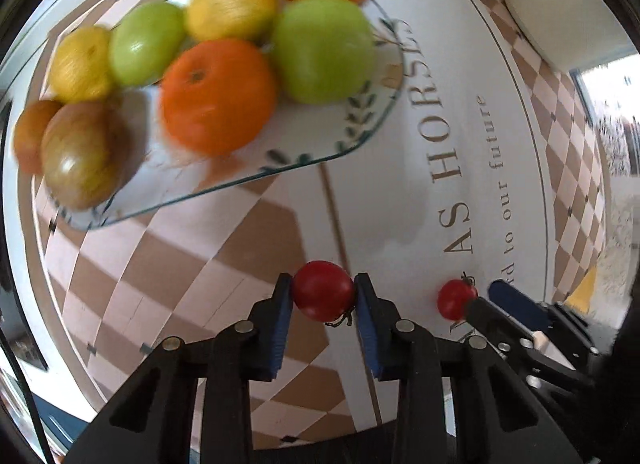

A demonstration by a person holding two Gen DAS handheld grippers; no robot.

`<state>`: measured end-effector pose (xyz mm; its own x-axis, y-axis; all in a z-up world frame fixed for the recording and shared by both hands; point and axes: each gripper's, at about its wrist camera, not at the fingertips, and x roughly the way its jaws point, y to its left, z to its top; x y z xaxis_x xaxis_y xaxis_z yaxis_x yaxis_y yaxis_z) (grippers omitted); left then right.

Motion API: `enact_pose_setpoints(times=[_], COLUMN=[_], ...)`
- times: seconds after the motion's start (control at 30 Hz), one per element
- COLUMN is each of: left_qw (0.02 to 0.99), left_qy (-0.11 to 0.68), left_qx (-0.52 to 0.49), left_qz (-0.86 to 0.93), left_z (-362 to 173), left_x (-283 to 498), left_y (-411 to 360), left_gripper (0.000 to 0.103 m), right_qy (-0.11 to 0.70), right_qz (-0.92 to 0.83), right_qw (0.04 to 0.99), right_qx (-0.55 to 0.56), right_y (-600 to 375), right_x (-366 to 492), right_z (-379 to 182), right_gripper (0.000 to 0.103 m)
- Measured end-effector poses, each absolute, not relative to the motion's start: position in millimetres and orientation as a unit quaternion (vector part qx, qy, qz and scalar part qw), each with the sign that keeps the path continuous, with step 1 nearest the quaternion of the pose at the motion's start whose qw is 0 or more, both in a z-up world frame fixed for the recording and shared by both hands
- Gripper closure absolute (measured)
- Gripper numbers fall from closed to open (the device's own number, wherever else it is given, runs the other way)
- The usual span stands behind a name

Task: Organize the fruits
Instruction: 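Grasp a red tomato with the right tool while the left tool grasps the other tomato, then lower both tomatoes onto the white plate and open both tools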

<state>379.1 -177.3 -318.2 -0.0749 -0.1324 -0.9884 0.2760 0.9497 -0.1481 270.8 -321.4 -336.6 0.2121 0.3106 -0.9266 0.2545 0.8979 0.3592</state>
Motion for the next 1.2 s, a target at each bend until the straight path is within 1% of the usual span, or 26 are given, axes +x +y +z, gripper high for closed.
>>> enact_pose_setpoints(times=[0.07,0.1,0.23,0.37,0.47,0.57,0.67,0.83,0.93,1.03,1.07,1.1,1.13,1.2], left_qw=[0.683,0.685,0.695,0.702,0.695,0.656,0.632,0.626,0.617,0.607,0.605,0.604,0.603,0.606], left_qy=[0.716,0.715,0.708,0.697,0.690,0.688,0.680,0.670,0.670,0.673,0.674,0.675,0.675,0.676], left_qx=[0.026,0.017,-0.038,-0.102,-0.184,-0.301,-0.365,-0.397,-0.411,-0.422,-0.423,-0.424,-0.424,-0.419], left_qz=[-0.142,-0.139,-0.119,-0.102,-0.088,-0.077,-0.064,-0.042,-0.034,-0.030,-0.026,-0.024,-0.023,-0.019], left_z=[-313.0,-310.1,-291.8,-277.3,-275.6,-297.4,-308.6,-316.7,-321.5,-326.0,-329.0,-329.8,-331.1,-329.4], left_x=[378.2,377.0,383.3,398.3,408.7,421.6,423.5,427.7,430.2,431.4,431.4,431.8,432.8,433.0], left_y=[-163.3,-157.2,-118.5,-82.4,-56.3,-37.7,-22.4,-9.3,-0.4,12.1,7.1,8.4,6.5,8.7], left_gripper=[0.075,0.075,0.075,0.075,0.075,0.075,0.075,0.074,0.074,0.072,0.072,0.071,0.070,0.064], right_qy=[0.635,0.635,0.627,0.617,0.602,0.586,0.577,0.586,0.610,0.630,0.636,0.639,0.640,0.637], right_qz=[0.023,0.022,0.036,0.059,0.091,0.134,0.175,0.211,0.220,0.213,0.210,0.207,0.206,0.201], right_qw=[0.743,0.746,0.757,0.761,0.763,0.757,0.746,0.744,0.725,0.707,0.702,0.700,0.699,0.702], right_qx=[0.211,0.199,0.179,0.190,0.218,0.258,0.282,0.240,0.232,0.240,0.242,0.242,0.244,0.245], right_y=[-313.5,-309.6,-297.6,-288.6,-280.4,-268.7,-254.7,-210.5,-199.0,-196.9,-196.9,-197.0,-198.7,-203.3], right_x=[273.6,274.0,278.5,297.5,323.5,359.9,399.2,455.9,474.6,486.3,489.4,491.7,491.5,492.3], right_z=[-342.9,-343.4,-339.2,-329.2,-314.4,-298.7,-287.4,-281.1,-291.2,-303.2,-306.6,-308.1,-308.4,-306.1], right_gripper=[0.065,0.071,0.072,0.072,0.072,0.072,0.072,0.072,0.071,0.070,0.069,0.061,0.050,0.043])
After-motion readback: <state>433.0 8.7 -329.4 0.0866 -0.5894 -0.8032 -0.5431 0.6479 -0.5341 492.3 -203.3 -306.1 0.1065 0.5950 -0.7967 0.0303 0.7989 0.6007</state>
